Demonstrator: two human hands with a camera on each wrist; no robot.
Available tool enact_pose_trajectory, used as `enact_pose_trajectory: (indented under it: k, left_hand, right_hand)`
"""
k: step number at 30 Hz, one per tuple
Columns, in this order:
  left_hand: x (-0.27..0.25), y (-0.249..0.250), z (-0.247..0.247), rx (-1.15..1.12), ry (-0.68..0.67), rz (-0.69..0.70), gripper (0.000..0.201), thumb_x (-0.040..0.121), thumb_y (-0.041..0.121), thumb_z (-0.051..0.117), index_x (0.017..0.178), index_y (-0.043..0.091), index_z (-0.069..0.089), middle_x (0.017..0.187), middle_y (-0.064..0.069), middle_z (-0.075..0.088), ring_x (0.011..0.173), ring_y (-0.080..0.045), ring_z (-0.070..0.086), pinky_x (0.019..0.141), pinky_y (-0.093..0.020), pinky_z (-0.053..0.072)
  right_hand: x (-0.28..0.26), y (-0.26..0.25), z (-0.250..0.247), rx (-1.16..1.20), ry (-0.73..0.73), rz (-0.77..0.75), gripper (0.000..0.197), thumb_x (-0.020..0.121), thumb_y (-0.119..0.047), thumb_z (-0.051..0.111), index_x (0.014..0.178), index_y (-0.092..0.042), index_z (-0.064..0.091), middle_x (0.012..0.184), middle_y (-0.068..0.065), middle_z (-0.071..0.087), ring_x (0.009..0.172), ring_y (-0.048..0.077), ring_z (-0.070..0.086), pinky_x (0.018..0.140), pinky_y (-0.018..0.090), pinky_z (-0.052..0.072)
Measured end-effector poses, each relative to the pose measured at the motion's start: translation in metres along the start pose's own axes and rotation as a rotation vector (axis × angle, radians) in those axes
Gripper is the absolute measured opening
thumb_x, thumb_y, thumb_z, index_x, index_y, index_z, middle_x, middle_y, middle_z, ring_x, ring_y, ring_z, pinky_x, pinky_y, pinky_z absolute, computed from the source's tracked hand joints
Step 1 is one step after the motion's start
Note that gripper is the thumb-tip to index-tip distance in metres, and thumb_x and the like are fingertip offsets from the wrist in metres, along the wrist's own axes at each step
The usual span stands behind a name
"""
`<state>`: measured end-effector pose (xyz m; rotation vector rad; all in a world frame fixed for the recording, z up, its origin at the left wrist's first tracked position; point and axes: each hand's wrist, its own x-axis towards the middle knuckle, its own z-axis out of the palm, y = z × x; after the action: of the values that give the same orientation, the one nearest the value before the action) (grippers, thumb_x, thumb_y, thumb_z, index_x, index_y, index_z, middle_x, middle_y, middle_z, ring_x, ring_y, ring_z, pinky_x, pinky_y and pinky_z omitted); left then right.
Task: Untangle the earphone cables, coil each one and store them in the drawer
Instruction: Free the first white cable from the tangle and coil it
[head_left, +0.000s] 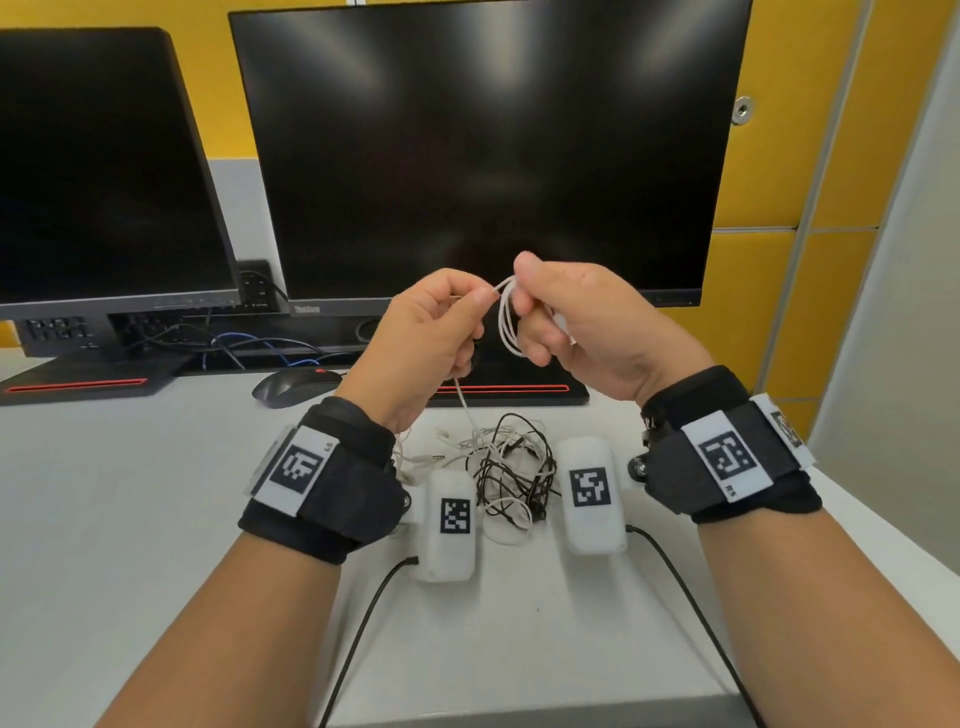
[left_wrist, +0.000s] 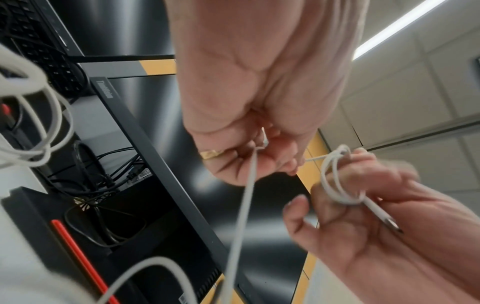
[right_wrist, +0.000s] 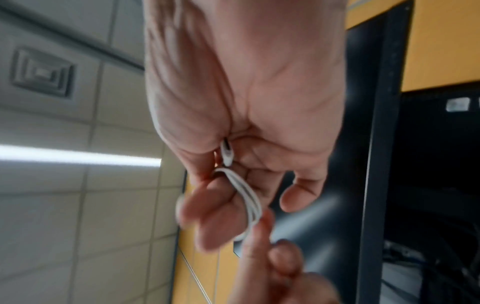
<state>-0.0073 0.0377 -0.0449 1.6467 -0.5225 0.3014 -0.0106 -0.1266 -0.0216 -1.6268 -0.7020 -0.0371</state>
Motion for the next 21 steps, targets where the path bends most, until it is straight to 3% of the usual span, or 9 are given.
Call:
enact_pose_trajectory:
  k: [2, 3, 6, 9, 11, 13, 16, 19, 21]
  left_hand:
    - [-0.001, -0.001, 0.003, 0.054, -0.042, -0.040, 0.015, 0.100, 0.019, 0.050, 0.104, 0.014, 0.064, 0.066, 0.003, 0.049, 0.051, -0.006, 0.041, 0.052, -0.022, 0.040]
    - [-0.002, -0.001, 0.003, 0.080, -0.074, -0.061, 0.018, 0.099, 0.018, 0.050, 0.110, 0.016, 0.065, 0.066, 0.003, 0.050, 0.051, -0.006, 0.042, 0.054, -0.022, 0.042]
    - [-0.006, 0.000, 0.002, 0.114, -0.229, -0.110, 0.021, 0.098, 0.017, 0.051, 0.112, 0.022, 0.067, 0.065, 0.006, 0.053, 0.053, -0.006, 0.045, 0.059, -0.022, 0.046]
    - [-0.010, 0.007, 0.006, -0.047, -0.323, -0.059, 0.024, 0.099, 0.013, 0.048, 0.114, 0.019, 0.065, 0.066, 0.005, 0.050, 0.055, -0.007, 0.044, 0.062, -0.021, 0.047]
    - [-0.010, 0.011, 0.006, -0.197, -0.275, 0.017, 0.028, 0.100, 0.010, 0.043, 0.120, 0.021, 0.060, 0.068, 0.004, 0.050, 0.056, -0.006, 0.043, 0.064, -0.022, 0.046]
    - [-0.007, 0.012, 0.003, -0.303, -0.184, 0.056, 0.031, 0.102, 0.012, 0.039, 0.122, 0.027, 0.056, 0.068, 0.005, 0.049, 0.056, -0.005, 0.043, 0.065, -0.023, 0.045]
    - [-0.003, 0.010, -0.001, -0.329, -0.069, 0.076, 0.025, 0.103, 0.016, 0.037, 0.110, 0.021, 0.060, 0.066, 0.006, 0.046, 0.055, -0.006, 0.041, 0.063, -0.023, 0.045]
    - [-0.002, 0.007, 0.000, -0.245, -0.059, 0.034, 0.023, 0.104, 0.019, 0.037, 0.097, 0.014, 0.058, 0.061, 0.006, 0.044, 0.053, -0.007, 0.039, 0.059, -0.022, 0.046]
    - [-0.003, 0.006, 0.003, -0.164, -0.098, 0.002, 0.024, 0.104, 0.019, 0.036, 0.095, 0.012, 0.057, 0.059, 0.005, 0.043, 0.051, -0.008, 0.038, 0.057, -0.022, 0.045]
  right_hand:
    - [0.000, -0.001, -0.001, 0.217, 0.009, -0.072, 0.036, 0.105, -0.027, 0.033, 0.081, -0.011, 0.056, 0.070, 0.004, 0.066, 0.079, 0.021, 0.065, 0.085, 0.035, 0.055]
    - [0.002, -0.001, -0.002, 0.279, 0.032, -0.107, 0.035, 0.104, -0.026, 0.032, 0.086, -0.011, 0.058, 0.088, 0.006, 0.072, 0.094, 0.023, 0.068, 0.094, 0.039, 0.052]
    - [0.006, 0.004, -0.006, 0.142, 0.182, -0.148, 0.031, 0.104, -0.026, 0.036, 0.096, -0.015, 0.063, 0.119, -0.002, 0.069, 0.115, 0.010, 0.062, 0.103, 0.037, 0.042]
    - [0.009, 0.010, -0.005, -0.211, 0.272, -0.131, 0.032, 0.104, -0.028, 0.040, 0.100, -0.015, 0.068, 0.111, -0.007, 0.070, 0.103, -0.004, 0.061, 0.089, 0.020, 0.041]
    - [0.010, 0.011, -0.003, -0.281, 0.206, -0.078, 0.043, 0.105, -0.033, 0.035, 0.088, -0.011, 0.068, 0.087, 0.002, 0.068, 0.085, 0.007, 0.062, 0.086, 0.026, 0.041]
    - [0.008, 0.009, -0.002, -0.274, 0.122, 0.003, 0.053, 0.104, -0.044, 0.030, 0.072, -0.015, 0.061, 0.059, 0.001, 0.055, 0.063, 0.013, 0.055, 0.085, 0.033, 0.042]
    - [0.002, 0.001, 0.000, -0.129, 0.062, 0.020, 0.051, 0.102, -0.044, 0.036, 0.063, -0.015, 0.050, 0.048, 0.000, 0.036, 0.050, 0.015, 0.041, 0.070, 0.028, 0.041]
    - [-0.004, -0.009, 0.001, 0.313, 0.025, -0.062, 0.047, 0.105, -0.035, 0.029, 0.069, -0.013, 0.049, 0.050, -0.002, 0.052, 0.055, 0.013, 0.058, 0.069, 0.026, 0.047]
    - [-0.003, -0.010, -0.003, 0.590, 0.031, -0.151, 0.047, 0.104, -0.034, 0.026, 0.074, -0.015, 0.057, 0.081, 0.001, 0.073, 0.089, 0.016, 0.071, 0.085, 0.031, 0.051]
